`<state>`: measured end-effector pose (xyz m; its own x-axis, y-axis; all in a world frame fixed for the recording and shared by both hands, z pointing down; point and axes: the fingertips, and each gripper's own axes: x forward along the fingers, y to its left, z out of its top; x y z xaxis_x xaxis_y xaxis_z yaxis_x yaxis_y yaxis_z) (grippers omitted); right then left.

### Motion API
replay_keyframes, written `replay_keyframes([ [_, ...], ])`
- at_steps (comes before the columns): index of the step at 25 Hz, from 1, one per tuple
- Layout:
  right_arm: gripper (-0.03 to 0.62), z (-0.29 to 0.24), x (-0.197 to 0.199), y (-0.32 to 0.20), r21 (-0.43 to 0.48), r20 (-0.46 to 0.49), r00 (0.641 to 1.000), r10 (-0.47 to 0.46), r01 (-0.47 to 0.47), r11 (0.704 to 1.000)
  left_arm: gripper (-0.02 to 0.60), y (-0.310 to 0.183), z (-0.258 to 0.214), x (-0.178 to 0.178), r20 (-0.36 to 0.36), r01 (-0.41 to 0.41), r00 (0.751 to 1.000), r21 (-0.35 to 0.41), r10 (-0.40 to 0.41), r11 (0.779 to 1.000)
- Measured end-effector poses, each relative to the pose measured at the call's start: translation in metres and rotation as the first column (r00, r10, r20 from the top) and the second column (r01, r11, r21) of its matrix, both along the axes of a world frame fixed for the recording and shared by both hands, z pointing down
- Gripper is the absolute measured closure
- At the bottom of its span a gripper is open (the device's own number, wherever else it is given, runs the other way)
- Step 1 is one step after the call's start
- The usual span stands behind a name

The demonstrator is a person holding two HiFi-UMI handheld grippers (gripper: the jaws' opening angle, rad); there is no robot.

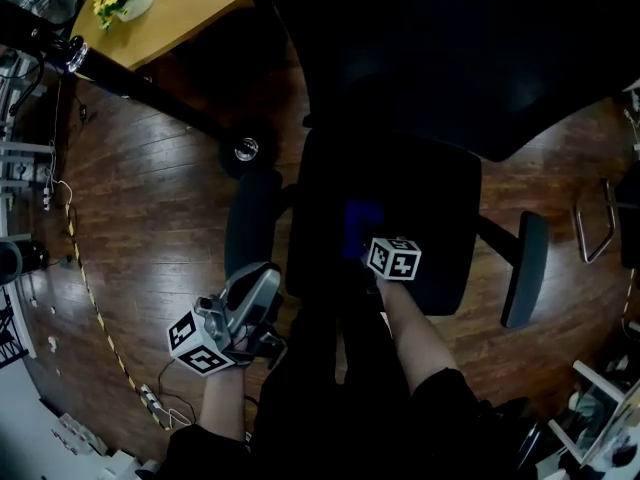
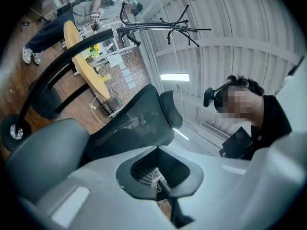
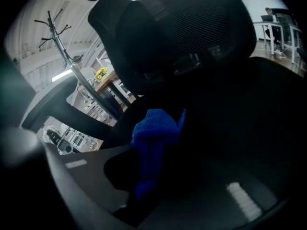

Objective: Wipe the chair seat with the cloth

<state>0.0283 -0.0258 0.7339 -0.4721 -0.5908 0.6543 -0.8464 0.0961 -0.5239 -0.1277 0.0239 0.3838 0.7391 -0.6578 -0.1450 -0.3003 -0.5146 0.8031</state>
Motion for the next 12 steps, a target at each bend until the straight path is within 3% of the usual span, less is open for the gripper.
replay_keyframes([
  [5,0.531,0.001,0.103,0.018,-0.025,-0.071,0.983,0.167,-0.169,0.985,0.588,-0.008,-0.003,0.028,-0.014,-0.062,0.998,0.007,0.063,0.998],
  [9,0.531,-0.013,0.193,0.041,-0.04,-0.115,0.933,0.341,-0.347,0.937,0.589,-0.012,-0.006,0.054,-0.017,-0.127,0.992,0.013,0.128,0.992],
  [12,0.531,-0.02,0.242,0.055,-0.036,-0.148,0.903,0.404,-0.413,0.91,0.589,-0.017,-0.007,0.069,-0.016,-0.15,0.989,0.013,0.15,0.989],
])
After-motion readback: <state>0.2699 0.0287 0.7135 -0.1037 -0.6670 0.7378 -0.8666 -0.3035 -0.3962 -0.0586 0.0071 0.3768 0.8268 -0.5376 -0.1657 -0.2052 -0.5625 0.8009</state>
